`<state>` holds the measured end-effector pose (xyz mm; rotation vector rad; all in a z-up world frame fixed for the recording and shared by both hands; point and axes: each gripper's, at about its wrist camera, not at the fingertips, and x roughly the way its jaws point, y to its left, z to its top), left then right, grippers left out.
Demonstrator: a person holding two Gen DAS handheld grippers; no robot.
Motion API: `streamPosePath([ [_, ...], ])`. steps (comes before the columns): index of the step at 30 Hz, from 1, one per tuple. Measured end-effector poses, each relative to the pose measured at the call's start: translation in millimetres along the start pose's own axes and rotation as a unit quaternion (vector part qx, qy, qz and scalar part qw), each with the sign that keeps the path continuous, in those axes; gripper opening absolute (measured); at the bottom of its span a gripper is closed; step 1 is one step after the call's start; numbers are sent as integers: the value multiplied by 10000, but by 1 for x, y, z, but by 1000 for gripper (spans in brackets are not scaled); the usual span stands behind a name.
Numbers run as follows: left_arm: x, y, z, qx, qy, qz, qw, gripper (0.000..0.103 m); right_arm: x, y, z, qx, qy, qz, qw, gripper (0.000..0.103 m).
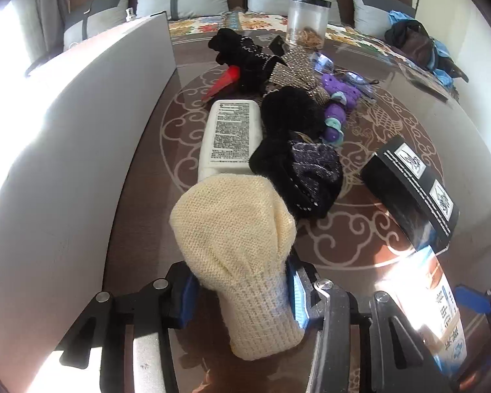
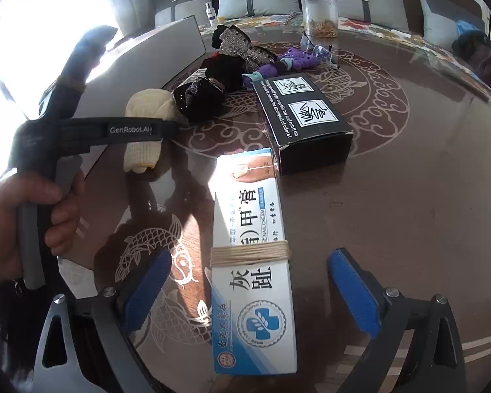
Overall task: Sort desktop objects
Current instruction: 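Lift the cream box with the right tool while the left tool grasps the cream knit glove, then carry both items into the white cardboard tray and open both tools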
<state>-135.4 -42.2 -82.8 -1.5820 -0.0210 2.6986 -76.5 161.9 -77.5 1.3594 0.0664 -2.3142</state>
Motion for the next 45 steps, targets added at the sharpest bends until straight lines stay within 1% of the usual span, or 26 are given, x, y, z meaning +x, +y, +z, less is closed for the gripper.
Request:
streamPosePath([
  [1,-5,-1,-5,42,3,-123,9999,42,3,1,5,-14,56,-30,10000,84],
  [2,-10,0,-12,52,26,-230,9997,42,6,3,10,-97,96,-130,9998,78],
  [3,-16,2,-19,29,50,-344,9994,42,8,7,13,-231,139,-210,9994,48],
  [4,-24,4,-24,-5,51,-478,9988,42,8,12,16,-362,204,-303,9987,43],
  [5,-34,6,-29,-31,23,-606,9982,42,7,14,17,-382,282,-324,9983,43],
  [8,-71,20,-37,-155,-152,-977,9950,42,-12,22,18,-435,164,-346,9983,43],
  [11,-109,44,-32,-299,-355,-1270,9908,42,-35,38,30,-481,61,-206,9986,43],
  [13,-134,69,-23,-357,-524,-1267,9899,42,-47,59,45,-620,-13,-124,9980,43],
  [16,-163,122,-11,-584,-680,-1173,9890,42,-61,104,75,-820,-188,136,9964,43],
  [17,-169,142,-9,-662,-728,-1071,9894,42,-63,120,85,-862,-252,260,9956,43],
  [20,-174,197,-8,-807,-783,-493,9924,42,-64,173,115,-944,-436,700,9921,43],
  [23,-164,249,-12,-1105,-642,-149,9917,42,-54,229,139,-971,-508,1223,9864,43],
  [25,-148,276,-16,-1284,-478,30,9906,42,-40,265,151,-1021,-488,1482,9825,43],
  [28,-124,306,-26,-1501,-158,244,9883,42,-11,314,160,-1127,-341,1614,9798,43],
  [31,-102,318,-39,-1512,195,386,9876,43,23,346,161,-1221,-68,1514,9809,43],
  [32,-96,318,-41,-1462,305,510,9875,46,32,354,159,-1287,-3,1447,9811,43],
  [33,-91,319,-43,-1426,408,655,9868,48,40,360,156,-1349,53,1386,9811,43],
  [34,-87,319,-44,-1413,506,781,9856,54,48,365,153,-1400,112,1299,9815,44],
  [35,-86,321,-48,-1433,561,869,9843,63,55,367,150,-1467,176,1163,9822,44],
  [36,-85,322,-50,-1473,557,920,9832,68,61,369,147,-1548,239,1026,9823,48],
  [37,-89,324,-56,-1524,503,960,9824,72,65,370,144,-1615,283,942,9820,61],
  [39,-93,327,-61,-1618,420,949,9814,73,63,365,139,-1678,186,867,9818,71],
  [40,-95,327,-62,-1663,388,948,9807,73,60,361,139,-1684,109,907,9815,75],
  [42,-102,324,-66,-1727,279,997,9795,74,50,350,138,-1651,-46,935,9818,77],
  [45,-123,309,-67,-1767,-91,957,9796,74,28,326,136,-1574,-397,954,9821,77],
])
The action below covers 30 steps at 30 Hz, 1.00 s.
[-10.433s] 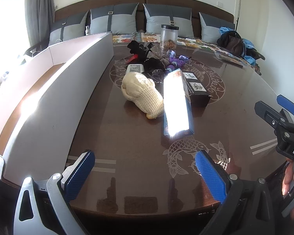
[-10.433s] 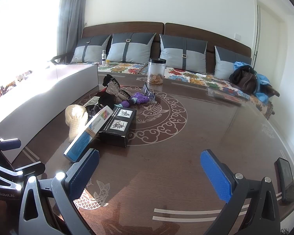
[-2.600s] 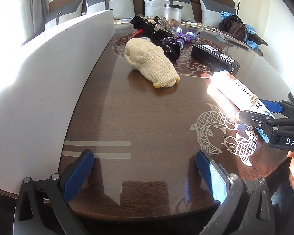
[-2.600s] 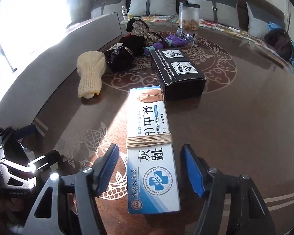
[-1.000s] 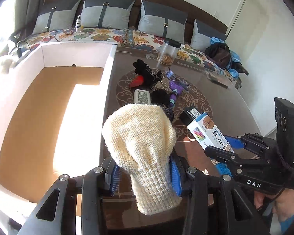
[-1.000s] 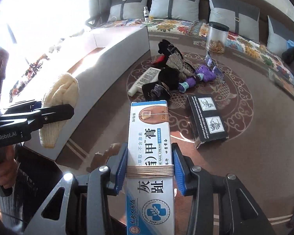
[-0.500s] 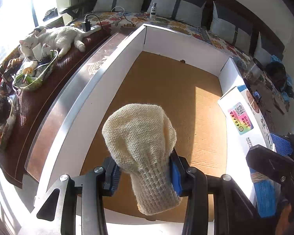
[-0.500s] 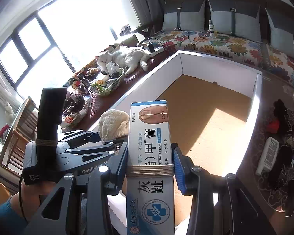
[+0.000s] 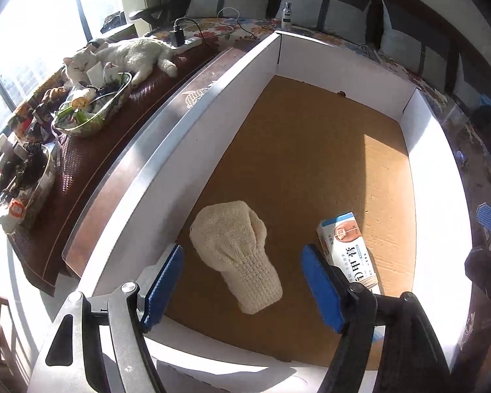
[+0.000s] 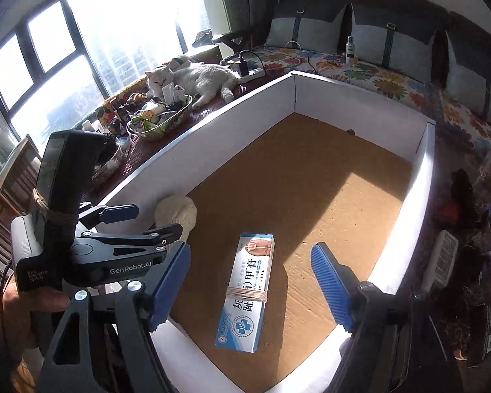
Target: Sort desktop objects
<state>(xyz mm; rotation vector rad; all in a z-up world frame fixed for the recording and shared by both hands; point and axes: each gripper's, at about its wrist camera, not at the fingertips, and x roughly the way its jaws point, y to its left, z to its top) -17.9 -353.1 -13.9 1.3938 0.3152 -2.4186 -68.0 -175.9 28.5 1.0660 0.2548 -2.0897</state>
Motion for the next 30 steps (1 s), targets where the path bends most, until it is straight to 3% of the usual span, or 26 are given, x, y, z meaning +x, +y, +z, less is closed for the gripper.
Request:
streamPosePath([
  [4,-41,-34,-5,72,-425,-519,9977,74,-47,-37,-23,-50,-626,-520,9967,92],
  [7,-71,-77,-11,310,-640,-1013,9923,74,-78,-75,-53,-178,-903,-1090,9898,93],
  [10,-97,-129,-22,666,-756,-1535,9830,75,-102,-121,-93,-148,-866,-1614,9830,93],
  [14,-116,-201,-51,1076,-860,-2118,9675,98,-129,-188,-159,146,-556,-2265,9723,93],
  [16,-107,-240,-72,1307,-713,-2288,9620,101,-136,-217,-187,357,-344,-2492,9672,93],
  [20,-45,-301,-108,1626,-150,-2024,9656,101,-143,-262,-237,902,-40,-2581,9619,93],
  [24,16,-325,-127,1519,357,-1697,9731,99,-143,-283,-249,1294,28,-2413,9618,93],
  [26,27,-332,-128,1513,277,-1555,9758,99,-143,-286,-249,1318,-32,-2394,9619,93],
  [30,37,-354,-119,1951,91,-1340,9715,100,-138,-289,-246,1425,-70,-2330,9620,93],
])
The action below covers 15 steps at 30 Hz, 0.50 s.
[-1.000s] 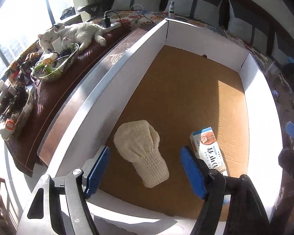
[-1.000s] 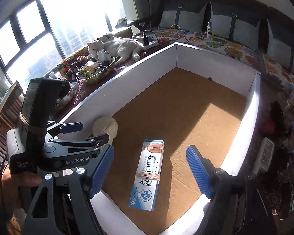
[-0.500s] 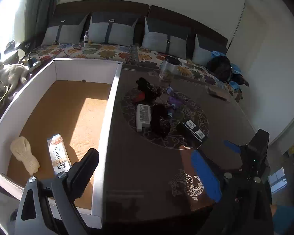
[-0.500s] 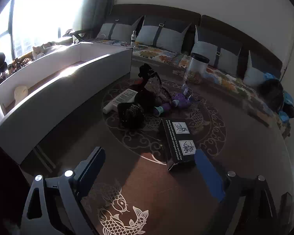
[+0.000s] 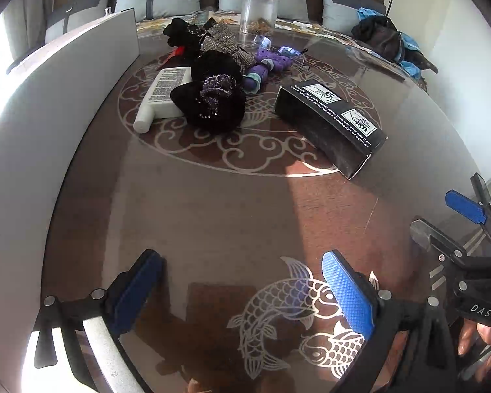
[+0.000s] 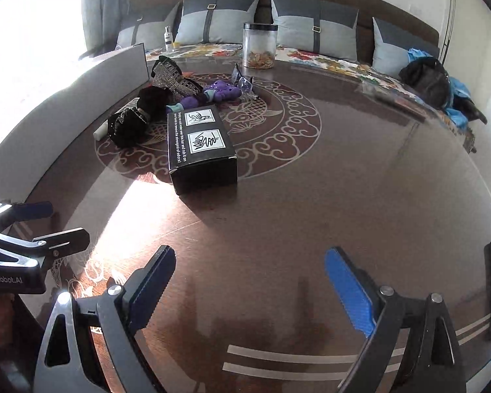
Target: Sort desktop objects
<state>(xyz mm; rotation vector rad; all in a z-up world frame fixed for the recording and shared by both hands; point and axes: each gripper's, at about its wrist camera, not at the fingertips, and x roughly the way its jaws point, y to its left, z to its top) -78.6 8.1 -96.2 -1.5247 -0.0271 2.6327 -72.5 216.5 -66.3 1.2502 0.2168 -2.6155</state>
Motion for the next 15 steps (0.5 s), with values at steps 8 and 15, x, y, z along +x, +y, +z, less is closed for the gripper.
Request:
streamPosePath([
  [8,25,-9,35,356,-247,137,9990,103,13,-11,-2,238,133,-45,9996,93],
  [15,35,-9,49,352,-489,114,9981,103,26,-21,-2,408,262,-93,9988,93],
])
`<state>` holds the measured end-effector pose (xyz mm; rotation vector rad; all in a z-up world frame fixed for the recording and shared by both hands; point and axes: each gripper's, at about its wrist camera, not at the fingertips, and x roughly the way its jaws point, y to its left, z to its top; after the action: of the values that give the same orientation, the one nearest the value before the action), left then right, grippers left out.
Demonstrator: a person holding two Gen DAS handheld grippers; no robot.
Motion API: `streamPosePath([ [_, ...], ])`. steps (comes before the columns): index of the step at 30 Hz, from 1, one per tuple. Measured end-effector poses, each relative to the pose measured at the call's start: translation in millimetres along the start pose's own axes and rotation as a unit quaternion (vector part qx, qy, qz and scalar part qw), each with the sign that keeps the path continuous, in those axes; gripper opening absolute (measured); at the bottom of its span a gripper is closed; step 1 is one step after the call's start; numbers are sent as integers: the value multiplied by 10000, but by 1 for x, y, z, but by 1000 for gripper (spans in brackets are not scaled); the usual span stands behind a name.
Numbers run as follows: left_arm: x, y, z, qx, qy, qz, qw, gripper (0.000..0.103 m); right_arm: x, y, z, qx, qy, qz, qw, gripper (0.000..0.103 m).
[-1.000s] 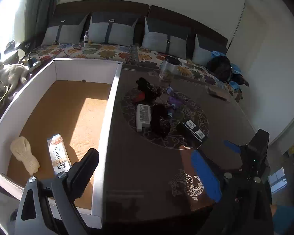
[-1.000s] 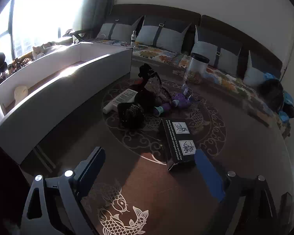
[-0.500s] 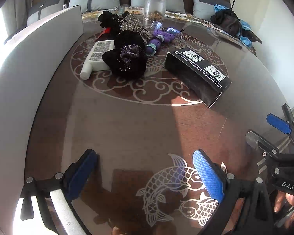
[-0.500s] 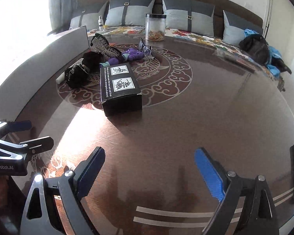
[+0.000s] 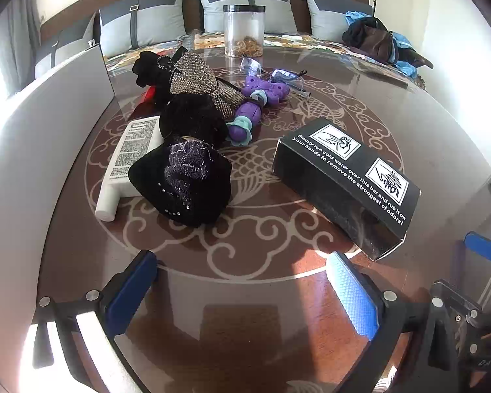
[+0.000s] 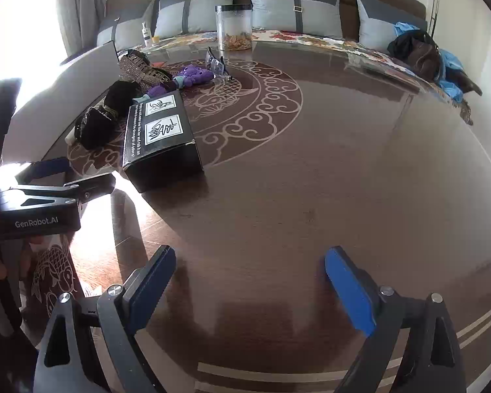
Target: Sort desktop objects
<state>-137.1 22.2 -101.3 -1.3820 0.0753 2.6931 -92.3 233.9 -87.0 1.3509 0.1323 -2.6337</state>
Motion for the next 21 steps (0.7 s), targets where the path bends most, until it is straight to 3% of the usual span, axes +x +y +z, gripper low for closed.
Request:
streamPosePath([
  [7,0,0,0,-2,-1,1,10000,103,5,5,1,-94,-18,-38,9999,100],
  [21,0,0,0,-2,2,2,10000,103,6,5,0,-18,-52,-86,9999,103],
])
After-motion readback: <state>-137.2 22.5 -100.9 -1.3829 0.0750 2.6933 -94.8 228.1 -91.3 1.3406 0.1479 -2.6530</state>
